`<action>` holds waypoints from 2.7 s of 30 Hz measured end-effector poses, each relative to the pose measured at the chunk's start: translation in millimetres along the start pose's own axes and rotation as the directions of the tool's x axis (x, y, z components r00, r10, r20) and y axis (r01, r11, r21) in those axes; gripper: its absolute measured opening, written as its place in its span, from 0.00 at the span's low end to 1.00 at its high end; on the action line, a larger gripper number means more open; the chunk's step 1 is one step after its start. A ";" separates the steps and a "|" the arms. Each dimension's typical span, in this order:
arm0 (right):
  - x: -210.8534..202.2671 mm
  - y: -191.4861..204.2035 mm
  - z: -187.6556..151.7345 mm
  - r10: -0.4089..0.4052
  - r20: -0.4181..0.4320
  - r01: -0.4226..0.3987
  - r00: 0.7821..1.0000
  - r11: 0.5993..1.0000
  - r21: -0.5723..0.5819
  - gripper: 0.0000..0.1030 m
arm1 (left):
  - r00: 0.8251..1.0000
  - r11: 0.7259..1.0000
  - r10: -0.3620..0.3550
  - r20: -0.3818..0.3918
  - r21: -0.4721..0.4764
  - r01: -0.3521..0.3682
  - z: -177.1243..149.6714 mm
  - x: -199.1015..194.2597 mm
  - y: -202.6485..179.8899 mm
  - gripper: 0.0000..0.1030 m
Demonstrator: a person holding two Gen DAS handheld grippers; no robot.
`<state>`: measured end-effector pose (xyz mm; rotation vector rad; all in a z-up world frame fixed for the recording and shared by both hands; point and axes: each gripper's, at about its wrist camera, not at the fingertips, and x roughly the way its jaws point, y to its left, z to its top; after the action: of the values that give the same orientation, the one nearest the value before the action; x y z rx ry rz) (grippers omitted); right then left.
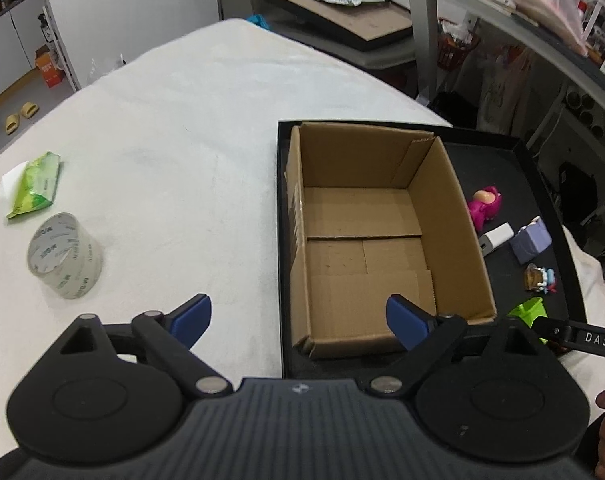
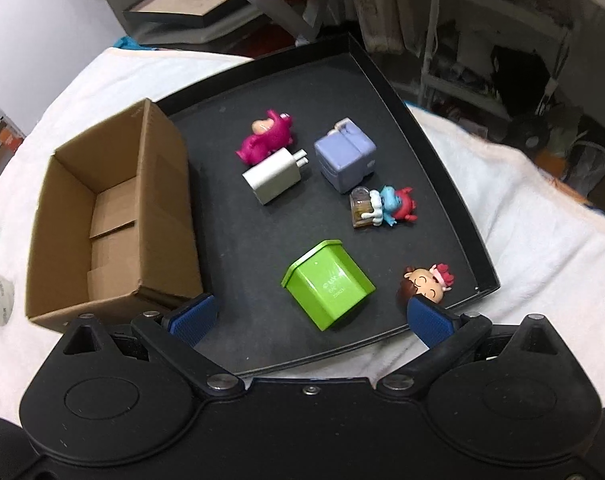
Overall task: Organize rigid objects
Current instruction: 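Hold the box wall with the left gripper while the right grasps the green container, then lift the green container with the right gripper and lower it into the box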
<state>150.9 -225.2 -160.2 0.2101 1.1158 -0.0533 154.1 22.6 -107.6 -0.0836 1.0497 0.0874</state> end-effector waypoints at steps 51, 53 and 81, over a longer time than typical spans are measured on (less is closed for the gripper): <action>9.6 15.5 23.7 0.186 0.195 -0.174 0.963 0.982 -0.079 0.45 | 0.990 0.995 0.041 -0.137 -0.086 -0.053 -8.1 44.7 0.9 0.12; 6.1 17.2 24.0 0.200 0.204 -0.187 0.958 0.979 -0.080 0.45 | 0.991 0.996 0.031 -0.131 -0.083 -0.042 -7.2 42.1 0.5 0.13; 6.8 122.5 47.4 0.388 0.193 -0.308 0.901 0.887 -0.343 0.45 | 0.990 0.986 -0.033 -0.137 -0.169 0.009 5.3 64.7 18.8 0.13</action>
<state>214.0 -114.0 -129.1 0.1207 0.7984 0.4066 188.6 43.9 -161.6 -0.2567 1.1793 0.1529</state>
